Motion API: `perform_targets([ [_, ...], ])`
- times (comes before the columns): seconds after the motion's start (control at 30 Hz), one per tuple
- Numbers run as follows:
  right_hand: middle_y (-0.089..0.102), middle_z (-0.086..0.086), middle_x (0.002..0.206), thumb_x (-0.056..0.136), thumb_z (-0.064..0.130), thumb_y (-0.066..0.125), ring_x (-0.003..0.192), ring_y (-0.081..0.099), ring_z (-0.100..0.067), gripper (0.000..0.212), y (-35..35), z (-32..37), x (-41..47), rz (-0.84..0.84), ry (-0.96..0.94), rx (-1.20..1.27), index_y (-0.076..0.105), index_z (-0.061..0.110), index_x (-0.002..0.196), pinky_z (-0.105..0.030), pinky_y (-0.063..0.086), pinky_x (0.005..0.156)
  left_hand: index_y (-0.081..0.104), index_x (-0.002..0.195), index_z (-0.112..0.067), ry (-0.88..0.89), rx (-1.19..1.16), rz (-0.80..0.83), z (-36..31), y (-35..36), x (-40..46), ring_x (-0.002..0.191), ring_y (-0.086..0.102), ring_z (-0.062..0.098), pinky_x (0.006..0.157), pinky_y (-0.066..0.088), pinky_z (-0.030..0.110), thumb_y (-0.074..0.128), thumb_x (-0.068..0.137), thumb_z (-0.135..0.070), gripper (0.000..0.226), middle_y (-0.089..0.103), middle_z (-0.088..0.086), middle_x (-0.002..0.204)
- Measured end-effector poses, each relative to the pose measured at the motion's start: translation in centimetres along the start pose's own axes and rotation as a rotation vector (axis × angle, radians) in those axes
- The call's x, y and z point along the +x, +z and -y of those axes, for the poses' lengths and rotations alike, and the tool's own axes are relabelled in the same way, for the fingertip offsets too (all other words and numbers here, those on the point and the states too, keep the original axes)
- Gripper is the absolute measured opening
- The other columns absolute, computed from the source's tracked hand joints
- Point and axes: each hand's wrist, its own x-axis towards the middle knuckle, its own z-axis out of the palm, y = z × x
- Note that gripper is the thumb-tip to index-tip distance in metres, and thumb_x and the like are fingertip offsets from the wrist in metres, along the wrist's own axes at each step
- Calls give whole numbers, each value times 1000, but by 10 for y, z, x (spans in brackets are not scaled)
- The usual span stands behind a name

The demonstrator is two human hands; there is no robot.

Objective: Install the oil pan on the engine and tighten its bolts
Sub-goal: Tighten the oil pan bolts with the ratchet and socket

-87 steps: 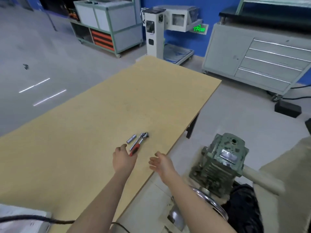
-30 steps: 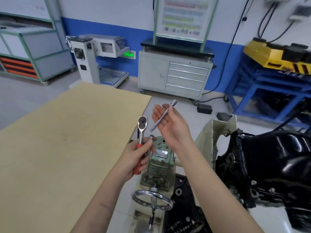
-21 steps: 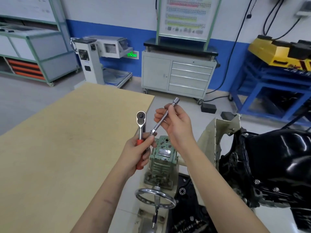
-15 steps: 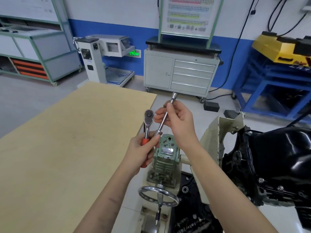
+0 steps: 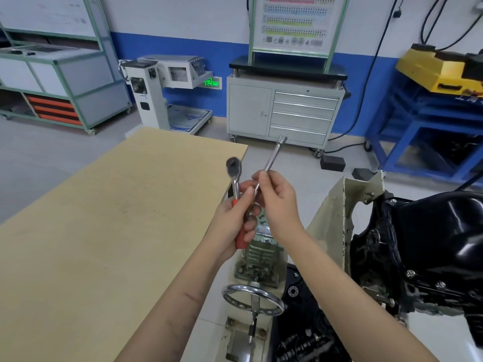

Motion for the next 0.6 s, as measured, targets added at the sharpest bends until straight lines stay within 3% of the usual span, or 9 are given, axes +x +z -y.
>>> perform_targets([
  [0.07,65,4,60,98,16,40,55,60,-11,24,-1,2,1,-29,54,20,54,14,78,-19,45,42,57,94,-13,-7,64,44,-4,1,2,32,36,4,31,29,13,40,95,-36,29,59,-5,52],
  [0.2,51,0,53,100,19,36,46,56,-9,26,-18,17,12,-129,36,37,53,13,80,-27,52,55,61,99,-16,9,264,-40,-1,-9,4,29,36,8,34,24,14,42,94,-40,31,67,1,70],
  [0.37,47,5,57,97,17,41,39,42,-2,25,-48,22,7,102,3,-478,58,20,79,-11,33,38,40,87,-14,24,62,-52,-6,-20,5,26,31,8,32,25,10,38,97,-32,21,64,0,57],
  [0.47,48,4,62,96,17,43,45,41,-5,26,-56,19,5,216,-9,-706,58,27,77,-12,35,43,47,83,-14,-15,-46,-44,-12,-25,6,30,39,8,32,30,12,35,98,-28,24,64,-5,59],
  [0.6,48,5,60,95,18,44,46,41,-5,26,-56,19,3,261,-18,-720,58,29,76,-14,37,46,56,93,-13,80,68,-34,-13,-26,6,35,43,9,35,34,15,41,97,-17,17,57,-5,60],
])
